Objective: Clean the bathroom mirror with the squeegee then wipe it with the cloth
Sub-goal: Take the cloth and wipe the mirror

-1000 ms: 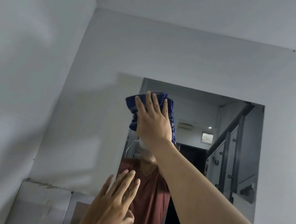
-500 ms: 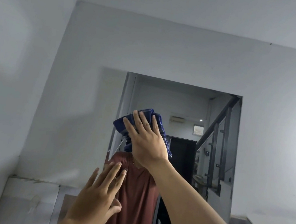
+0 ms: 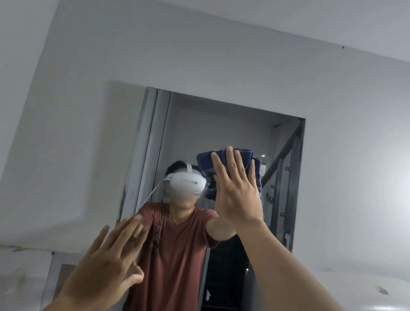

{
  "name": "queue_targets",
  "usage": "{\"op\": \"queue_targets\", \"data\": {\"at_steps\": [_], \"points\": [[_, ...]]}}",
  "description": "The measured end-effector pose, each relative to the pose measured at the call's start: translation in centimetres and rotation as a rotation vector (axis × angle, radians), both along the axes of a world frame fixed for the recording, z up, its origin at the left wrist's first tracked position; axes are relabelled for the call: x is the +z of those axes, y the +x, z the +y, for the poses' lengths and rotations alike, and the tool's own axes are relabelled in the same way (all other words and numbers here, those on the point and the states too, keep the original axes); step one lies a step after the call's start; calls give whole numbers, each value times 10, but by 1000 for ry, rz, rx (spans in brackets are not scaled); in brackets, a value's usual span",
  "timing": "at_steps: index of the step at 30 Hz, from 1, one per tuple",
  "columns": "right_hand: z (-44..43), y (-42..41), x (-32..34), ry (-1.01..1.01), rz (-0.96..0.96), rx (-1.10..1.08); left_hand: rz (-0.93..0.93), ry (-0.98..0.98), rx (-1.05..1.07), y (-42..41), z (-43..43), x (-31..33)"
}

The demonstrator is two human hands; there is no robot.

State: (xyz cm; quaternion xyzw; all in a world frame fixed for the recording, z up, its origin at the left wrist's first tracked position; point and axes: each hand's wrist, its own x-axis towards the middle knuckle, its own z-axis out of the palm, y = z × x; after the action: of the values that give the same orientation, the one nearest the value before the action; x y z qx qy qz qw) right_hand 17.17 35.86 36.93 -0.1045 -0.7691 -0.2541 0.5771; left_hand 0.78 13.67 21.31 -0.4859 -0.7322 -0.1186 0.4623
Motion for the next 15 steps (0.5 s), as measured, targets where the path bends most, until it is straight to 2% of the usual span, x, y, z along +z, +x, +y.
{"op": "queue_targets", "data": {"at_steps": [15], "points": [[55,55,-14,-305,222,-41,-49,-129,148,-1,-2,3]]}}
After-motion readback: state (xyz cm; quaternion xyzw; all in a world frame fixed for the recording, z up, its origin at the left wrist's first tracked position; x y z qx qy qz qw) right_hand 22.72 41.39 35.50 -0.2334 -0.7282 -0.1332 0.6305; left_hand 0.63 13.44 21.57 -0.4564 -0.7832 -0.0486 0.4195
